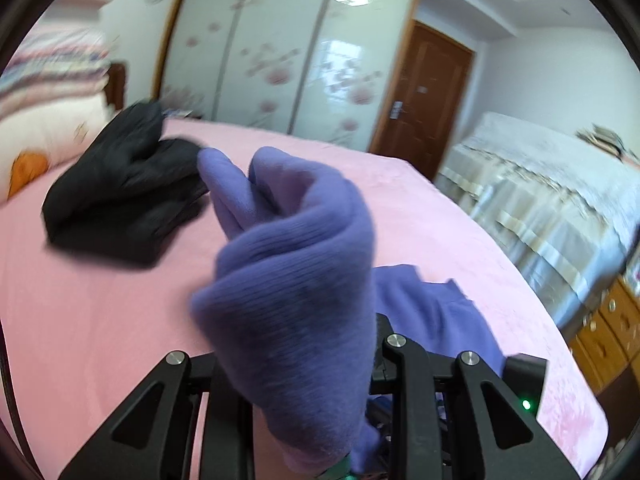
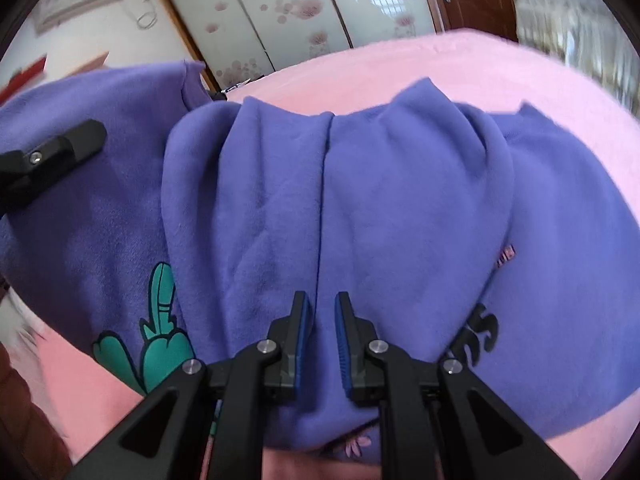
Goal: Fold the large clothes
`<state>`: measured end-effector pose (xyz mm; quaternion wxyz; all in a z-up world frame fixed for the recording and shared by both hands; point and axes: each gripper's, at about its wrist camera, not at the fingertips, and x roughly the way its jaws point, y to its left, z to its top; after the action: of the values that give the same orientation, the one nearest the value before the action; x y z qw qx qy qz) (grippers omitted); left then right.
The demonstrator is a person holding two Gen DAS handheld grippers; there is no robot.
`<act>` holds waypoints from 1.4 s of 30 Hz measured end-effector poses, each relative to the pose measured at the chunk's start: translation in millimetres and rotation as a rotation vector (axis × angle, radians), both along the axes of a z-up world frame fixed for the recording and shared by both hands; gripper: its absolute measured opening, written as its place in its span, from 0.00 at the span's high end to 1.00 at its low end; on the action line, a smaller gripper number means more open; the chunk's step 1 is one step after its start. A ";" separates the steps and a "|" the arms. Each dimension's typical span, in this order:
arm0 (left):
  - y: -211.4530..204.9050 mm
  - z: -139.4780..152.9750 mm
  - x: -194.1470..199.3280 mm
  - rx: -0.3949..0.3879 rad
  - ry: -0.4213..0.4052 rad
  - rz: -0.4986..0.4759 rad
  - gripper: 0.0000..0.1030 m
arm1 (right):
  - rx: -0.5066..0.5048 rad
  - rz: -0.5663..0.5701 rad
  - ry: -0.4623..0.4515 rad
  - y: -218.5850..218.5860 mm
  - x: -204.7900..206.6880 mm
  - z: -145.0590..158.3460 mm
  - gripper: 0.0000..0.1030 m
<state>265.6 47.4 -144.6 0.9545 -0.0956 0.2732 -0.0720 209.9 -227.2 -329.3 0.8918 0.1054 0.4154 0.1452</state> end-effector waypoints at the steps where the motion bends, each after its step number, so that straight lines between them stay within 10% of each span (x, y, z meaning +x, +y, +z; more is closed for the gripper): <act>1: -10.6 4.6 -2.7 0.016 -0.015 -0.025 0.76 | 0.027 0.000 0.020 -6.2 0.5 0.8 0.87; 10: -123.7 15.4 -7.9 0.177 -0.031 -0.224 0.76 | 0.142 -0.035 0.095 -84.0 -23.7 26.3 0.87; 20: -210.7 -43.4 -3.9 0.300 0.118 -0.361 0.77 | -0.005 -0.288 -0.005 -191.5 -67.3 61.9 0.87; 24: -228.0 -64.1 -13.5 0.378 0.103 -0.396 0.77 | 0.120 -0.333 0.036 -224.1 -69.1 57.6 0.84; 42: -283.7 -114.9 -25.5 0.459 0.136 -0.435 0.77 | 0.069 -0.305 0.040 -230.1 -57.5 54.4 0.84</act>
<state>240.1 -236.4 -259.5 0.8929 0.1785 0.3593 -0.2044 152.4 -457.3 -274.9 0.8908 0.2008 0.4071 0.0203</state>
